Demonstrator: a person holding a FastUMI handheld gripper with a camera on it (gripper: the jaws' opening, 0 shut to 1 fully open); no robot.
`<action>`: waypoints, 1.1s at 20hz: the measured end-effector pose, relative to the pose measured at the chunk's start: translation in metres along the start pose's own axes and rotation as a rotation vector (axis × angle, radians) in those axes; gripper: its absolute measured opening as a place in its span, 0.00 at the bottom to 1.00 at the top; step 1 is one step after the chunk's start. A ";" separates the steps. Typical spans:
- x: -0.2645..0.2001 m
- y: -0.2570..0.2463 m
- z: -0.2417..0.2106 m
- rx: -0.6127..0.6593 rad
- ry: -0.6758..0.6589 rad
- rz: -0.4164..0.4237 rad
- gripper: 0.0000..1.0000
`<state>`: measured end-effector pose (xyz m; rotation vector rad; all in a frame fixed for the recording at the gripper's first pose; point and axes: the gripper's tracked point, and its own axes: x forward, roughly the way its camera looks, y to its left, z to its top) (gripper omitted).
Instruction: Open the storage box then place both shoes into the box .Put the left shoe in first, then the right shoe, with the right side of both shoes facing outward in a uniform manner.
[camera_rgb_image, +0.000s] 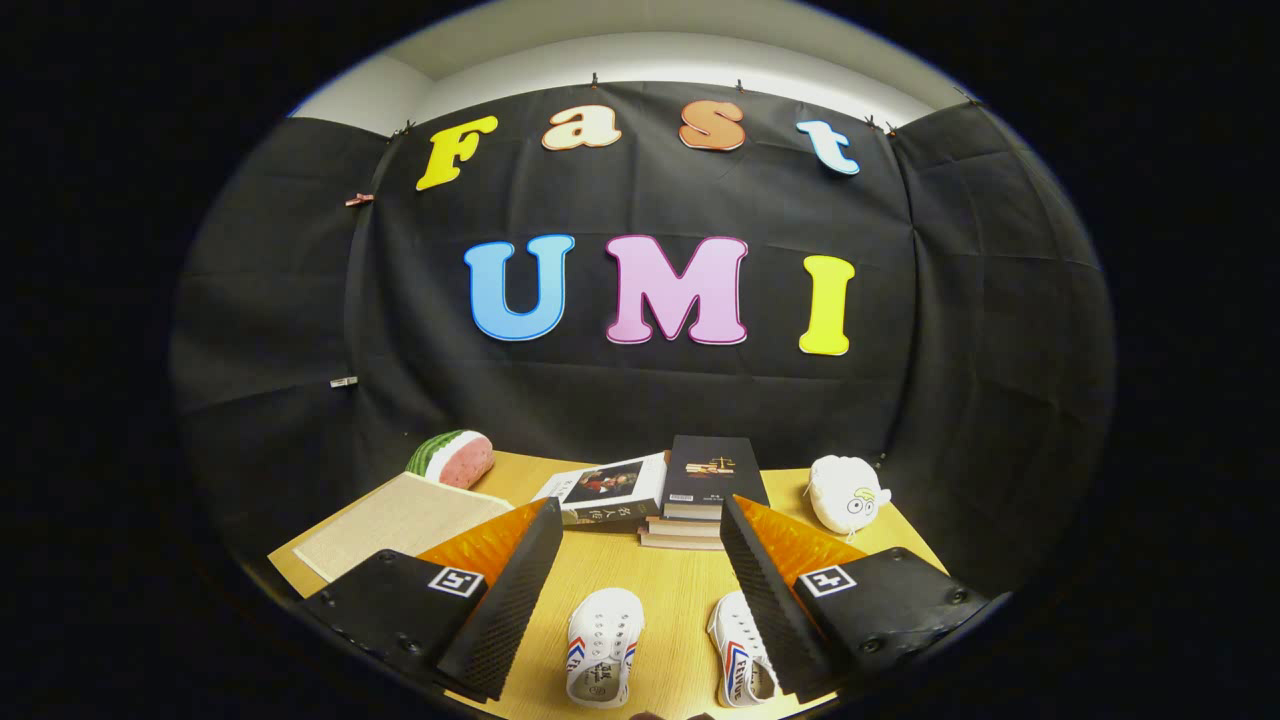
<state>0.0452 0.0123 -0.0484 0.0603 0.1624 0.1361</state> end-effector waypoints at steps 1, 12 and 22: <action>0.002 0.002 -0.001 0.000 0.006 0.009 0.98; 0.028 0.059 -0.038 0.196 0.254 0.231 0.99; 0.029 0.141 -0.116 0.527 0.639 0.475 0.99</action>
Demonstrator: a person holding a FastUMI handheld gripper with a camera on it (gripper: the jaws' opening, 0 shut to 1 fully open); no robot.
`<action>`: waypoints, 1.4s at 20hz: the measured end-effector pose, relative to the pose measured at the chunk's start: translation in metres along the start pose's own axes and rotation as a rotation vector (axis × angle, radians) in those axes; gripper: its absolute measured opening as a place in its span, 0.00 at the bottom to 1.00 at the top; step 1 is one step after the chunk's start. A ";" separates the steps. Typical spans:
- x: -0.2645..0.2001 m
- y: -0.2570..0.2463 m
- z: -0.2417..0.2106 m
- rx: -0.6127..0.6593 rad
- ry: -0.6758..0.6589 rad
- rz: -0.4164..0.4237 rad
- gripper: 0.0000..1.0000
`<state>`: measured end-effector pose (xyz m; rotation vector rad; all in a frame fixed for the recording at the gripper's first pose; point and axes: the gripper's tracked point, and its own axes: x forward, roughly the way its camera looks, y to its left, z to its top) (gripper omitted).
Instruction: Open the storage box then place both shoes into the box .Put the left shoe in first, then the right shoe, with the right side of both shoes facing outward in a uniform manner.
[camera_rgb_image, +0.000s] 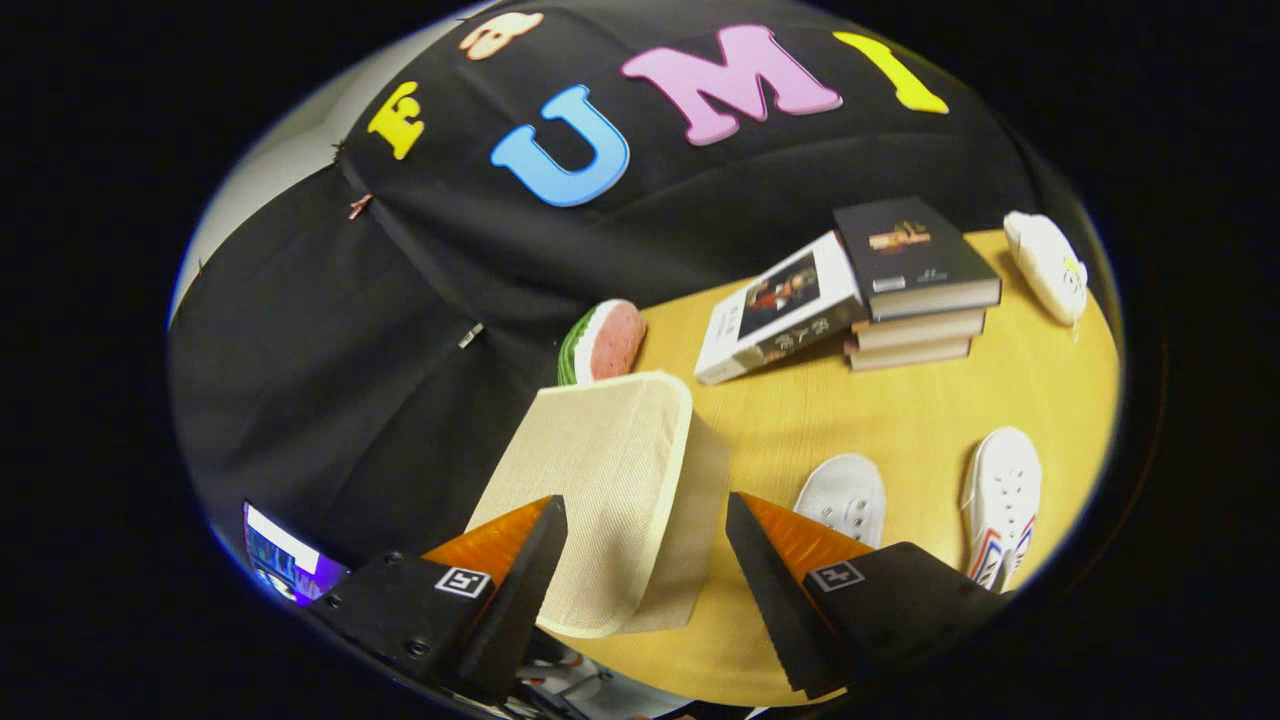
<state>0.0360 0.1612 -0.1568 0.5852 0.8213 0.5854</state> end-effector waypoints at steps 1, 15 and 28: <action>0.007 0.001 -0.006 0.045 0.029 0.027 0.99; 0.044 0.019 -0.041 0.286 0.156 0.061 0.35; 0.033 0.043 -0.015 0.320 0.136 0.073 0.05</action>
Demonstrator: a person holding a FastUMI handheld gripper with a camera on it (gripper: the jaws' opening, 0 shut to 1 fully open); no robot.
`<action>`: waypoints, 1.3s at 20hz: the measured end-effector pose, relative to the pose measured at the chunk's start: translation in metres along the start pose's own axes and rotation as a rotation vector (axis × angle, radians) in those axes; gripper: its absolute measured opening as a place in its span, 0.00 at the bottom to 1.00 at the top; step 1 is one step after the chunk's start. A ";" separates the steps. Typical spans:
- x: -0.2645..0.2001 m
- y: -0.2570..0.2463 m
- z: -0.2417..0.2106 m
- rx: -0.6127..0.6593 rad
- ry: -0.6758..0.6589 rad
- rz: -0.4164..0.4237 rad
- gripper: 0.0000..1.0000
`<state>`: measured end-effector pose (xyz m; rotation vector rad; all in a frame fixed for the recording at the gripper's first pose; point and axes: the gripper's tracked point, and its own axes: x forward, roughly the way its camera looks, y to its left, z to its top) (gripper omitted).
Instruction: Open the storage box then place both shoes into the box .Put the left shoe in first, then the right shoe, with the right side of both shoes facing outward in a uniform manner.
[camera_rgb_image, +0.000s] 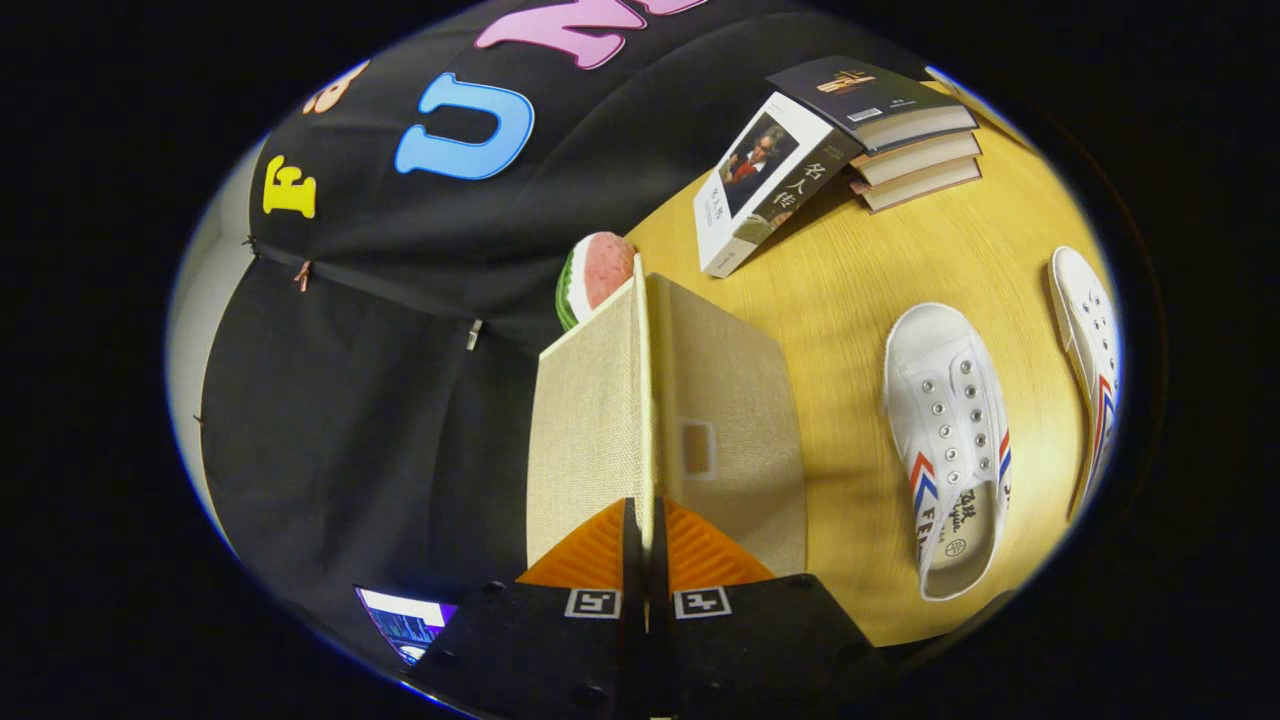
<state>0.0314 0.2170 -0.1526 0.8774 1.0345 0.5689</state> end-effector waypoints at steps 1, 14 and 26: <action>-0.001 0.009 0.001 -0.011 -0.005 0.006 0.05; 0.031 0.175 -0.026 -0.077 -0.012 0.161 0.05; 0.161 0.253 -0.120 -0.228 0.050 0.093 0.05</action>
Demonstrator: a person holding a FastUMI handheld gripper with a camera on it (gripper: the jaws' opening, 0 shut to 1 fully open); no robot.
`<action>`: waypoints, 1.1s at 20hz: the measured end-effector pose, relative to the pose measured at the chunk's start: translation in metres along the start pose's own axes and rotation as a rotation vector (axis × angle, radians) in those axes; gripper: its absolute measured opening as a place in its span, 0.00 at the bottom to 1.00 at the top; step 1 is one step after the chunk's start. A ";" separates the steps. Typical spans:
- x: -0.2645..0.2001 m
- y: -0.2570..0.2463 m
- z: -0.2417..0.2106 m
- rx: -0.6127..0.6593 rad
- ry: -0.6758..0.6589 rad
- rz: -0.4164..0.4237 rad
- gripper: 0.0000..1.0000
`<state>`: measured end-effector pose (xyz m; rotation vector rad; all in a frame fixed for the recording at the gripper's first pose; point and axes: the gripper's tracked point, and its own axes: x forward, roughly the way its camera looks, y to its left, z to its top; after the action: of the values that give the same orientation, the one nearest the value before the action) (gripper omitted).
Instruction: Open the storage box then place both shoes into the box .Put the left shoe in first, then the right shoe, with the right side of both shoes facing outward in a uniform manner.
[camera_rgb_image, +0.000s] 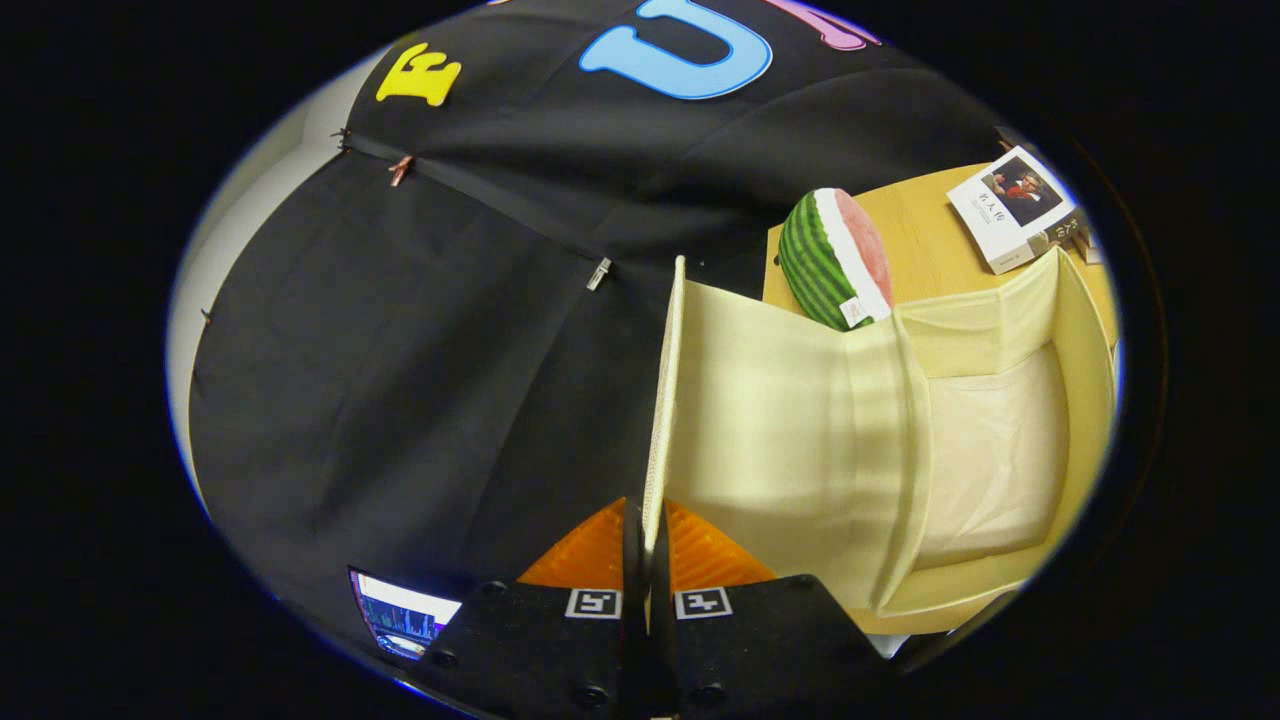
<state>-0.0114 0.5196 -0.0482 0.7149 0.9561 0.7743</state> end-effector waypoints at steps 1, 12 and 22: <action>0.010 -0.001 -0.004 -0.004 0.005 -0.016 0.05; 0.011 -0.004 0.000 -0.088 -0.035 -0.052 0.98; -0.169 -0.102 0.102 -0.383 -0.282 -0.239 0.99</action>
<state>0.0442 0.3063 -0.0173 0.3538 0.5996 0.6029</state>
